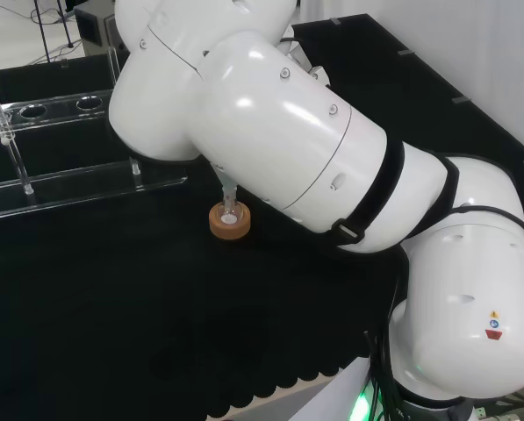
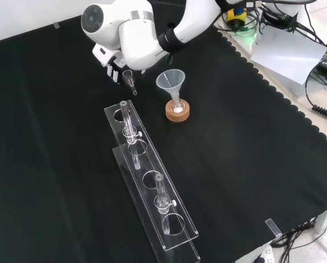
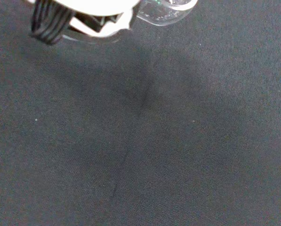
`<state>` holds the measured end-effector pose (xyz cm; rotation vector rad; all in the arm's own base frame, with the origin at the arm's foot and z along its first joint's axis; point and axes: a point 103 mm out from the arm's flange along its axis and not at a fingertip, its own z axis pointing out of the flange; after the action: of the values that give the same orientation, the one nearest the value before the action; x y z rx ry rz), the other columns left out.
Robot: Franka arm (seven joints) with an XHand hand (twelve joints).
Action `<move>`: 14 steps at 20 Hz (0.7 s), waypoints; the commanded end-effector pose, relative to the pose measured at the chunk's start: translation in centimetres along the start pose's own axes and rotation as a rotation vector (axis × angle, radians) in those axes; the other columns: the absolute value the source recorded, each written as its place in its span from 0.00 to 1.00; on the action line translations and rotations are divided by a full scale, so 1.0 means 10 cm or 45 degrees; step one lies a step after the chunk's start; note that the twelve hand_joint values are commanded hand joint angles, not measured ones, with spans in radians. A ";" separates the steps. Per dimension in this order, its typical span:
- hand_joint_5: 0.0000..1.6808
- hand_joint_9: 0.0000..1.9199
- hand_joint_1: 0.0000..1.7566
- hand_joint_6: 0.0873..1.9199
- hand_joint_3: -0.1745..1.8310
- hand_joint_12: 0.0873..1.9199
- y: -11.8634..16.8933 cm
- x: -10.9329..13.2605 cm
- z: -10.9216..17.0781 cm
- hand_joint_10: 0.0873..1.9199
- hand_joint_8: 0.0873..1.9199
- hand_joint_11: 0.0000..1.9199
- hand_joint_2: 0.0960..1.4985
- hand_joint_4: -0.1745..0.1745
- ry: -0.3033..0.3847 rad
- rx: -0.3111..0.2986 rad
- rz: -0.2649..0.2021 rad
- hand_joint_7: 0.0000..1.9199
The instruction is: Put the weighing funnel back on the table.
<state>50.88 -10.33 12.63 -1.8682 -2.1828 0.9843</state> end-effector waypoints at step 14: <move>0.66 0.59 0.62 0.49 0.47 0.52 0.11 -0.03 0.15 0.17 0.32 0.44 0.41 0.93 0.033 0.019 -0.032 0.42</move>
<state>51.03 -11.04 11.53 -1.8342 -2.1748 0.9632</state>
